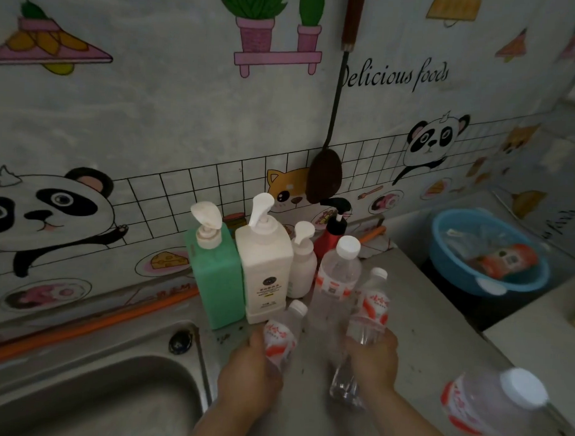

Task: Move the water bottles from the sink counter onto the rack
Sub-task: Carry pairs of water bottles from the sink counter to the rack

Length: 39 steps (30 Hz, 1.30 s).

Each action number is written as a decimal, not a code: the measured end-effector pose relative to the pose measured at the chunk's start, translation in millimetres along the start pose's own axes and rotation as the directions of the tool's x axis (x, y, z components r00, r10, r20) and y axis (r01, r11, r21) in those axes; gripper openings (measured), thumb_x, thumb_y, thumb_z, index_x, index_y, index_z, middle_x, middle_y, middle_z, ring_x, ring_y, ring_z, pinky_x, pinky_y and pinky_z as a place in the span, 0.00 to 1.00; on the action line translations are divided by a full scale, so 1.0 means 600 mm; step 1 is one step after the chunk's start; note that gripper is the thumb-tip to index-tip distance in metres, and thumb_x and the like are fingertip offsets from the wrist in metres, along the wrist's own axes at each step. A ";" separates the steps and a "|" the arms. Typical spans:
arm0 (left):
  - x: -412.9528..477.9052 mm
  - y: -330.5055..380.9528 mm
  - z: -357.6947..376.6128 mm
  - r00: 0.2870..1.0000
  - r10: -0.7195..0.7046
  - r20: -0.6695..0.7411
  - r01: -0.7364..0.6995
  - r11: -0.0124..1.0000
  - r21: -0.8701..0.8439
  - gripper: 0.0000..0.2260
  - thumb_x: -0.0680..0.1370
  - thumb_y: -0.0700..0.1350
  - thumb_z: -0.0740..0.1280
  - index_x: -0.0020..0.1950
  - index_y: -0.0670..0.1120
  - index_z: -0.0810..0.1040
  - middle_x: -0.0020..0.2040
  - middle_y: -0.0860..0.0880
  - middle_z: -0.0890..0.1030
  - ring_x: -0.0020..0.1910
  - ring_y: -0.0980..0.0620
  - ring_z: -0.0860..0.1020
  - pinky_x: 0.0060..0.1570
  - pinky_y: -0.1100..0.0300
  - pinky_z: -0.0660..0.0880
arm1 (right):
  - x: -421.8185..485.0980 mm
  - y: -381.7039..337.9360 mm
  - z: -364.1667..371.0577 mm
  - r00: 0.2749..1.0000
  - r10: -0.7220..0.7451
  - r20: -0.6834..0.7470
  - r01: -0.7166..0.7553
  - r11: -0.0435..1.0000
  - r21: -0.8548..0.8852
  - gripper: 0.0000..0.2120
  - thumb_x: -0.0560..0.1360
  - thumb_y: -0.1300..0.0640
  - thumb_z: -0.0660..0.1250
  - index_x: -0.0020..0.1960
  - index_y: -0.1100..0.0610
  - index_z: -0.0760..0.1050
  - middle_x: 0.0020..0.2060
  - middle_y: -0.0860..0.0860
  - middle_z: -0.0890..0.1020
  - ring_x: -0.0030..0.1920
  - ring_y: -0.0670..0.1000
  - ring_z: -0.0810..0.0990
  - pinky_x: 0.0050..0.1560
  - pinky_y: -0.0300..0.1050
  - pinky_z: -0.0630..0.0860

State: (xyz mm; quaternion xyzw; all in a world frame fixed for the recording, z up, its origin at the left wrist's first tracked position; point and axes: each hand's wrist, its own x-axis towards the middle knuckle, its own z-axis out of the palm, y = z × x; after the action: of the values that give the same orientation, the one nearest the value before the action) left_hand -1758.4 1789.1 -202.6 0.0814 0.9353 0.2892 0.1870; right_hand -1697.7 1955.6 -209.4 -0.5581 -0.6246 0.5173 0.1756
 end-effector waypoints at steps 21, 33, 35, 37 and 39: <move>-0.245 0.021 -0.165 0.888 0.086 -0.453 -0.319 0.824 -0.468 0.28 0.67 0.44 0.76 0.60 0.54 0.65 0.49 0.57 0.75 0.48 0.57 0.76 0.39 0.70 0.69 | -0.282 -0.059 -0.100 0.883 -0.434 0.179 0.396 0.893 0.214 0.31 0.62 0.65 0.77 0.61 0.64 0.67 0.56 0.63 0.76 0.56 0.62 0.76 0.54 0.50 0.71; -0.534 -0.085 -0.297 0.608 -0.237 -0.758 -0.359 0.769 -0.528 0.29 0.68 0.43 0.75 0.62 0.51 0.62 0.49 0.57 0.72 0.49 0.57 0.74 0.44 0.65 0.71 | -0.569 -0.052 -0.110 0.402 -0.723 0.562 0.501 0.688 0.525 0.32 0.64 0.68 0.75 0.64 0.56 0.67 0.56 0.53 0.78 0.55 0.53 0.78 0.50 0.42 0.75; -0.586 -0.123 -0.326 0.529 -0.292 -0.797 -0.339 0.788 -0.514 0.31 0.68 0.42 0.76 0.64 0.48 0.62 0.52 0.54 0.73 0.51 0.56 0.74 0.48 0.62 0.71 | -0.631 -0.044 -0.105 0.313 -0.739 0.597 0.501 0.662 0.557 0.31 0.64 0.69 0.74 0.64 0.57 0.67 0.55 0.52 0.77 0.54 0.51 0.77 0.48 0.37 0.71; -0.637 -0.164 -0.354 0.447 -0.333 -0.830 -0.299 0.819 -0.489 0.32 0.67 0.43 0.76 0.64 0.47 0.63 0.53 0.54 0.72 0.52 0.56 0.72 0.48 0.63 0.70 | -0.692 -0.036 -0.096 0.234 -0.747 0.623 0.507 0.640 0.577 0.32 0.64 0.69 0.75 0.64 0.57 0.67 0.56 0.53 0.78 0.55 0.52 0.78 0.51 0.42 0.73; -0.687 -0.209 -0.380 0.374 -0.362 -0.854 -0.267 0.840 -0.473 0.31 0.67 0.43 0.76 0.64 0.47 0.63 0.53 0.54 0.71 0.52 0.56 0.71 0.48 0.64 0.68 | -0.757 -0.025 -0.084 0.155 -0.736 0.660 0.507 0.632 0.586 0.34 0.65 0.68 0.75 0.66 0.56 0.65 0.59 0.54 0.77 0.57 0.52 0.77 0.53 0.46 0.73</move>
State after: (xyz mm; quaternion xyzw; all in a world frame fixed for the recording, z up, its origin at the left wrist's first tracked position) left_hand -1476.2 1462.8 24.7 -0.1792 0.7547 0.5285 -0.3450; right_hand -1521.9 1581.6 -13.6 0.1185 -0.7292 0.6671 0.0960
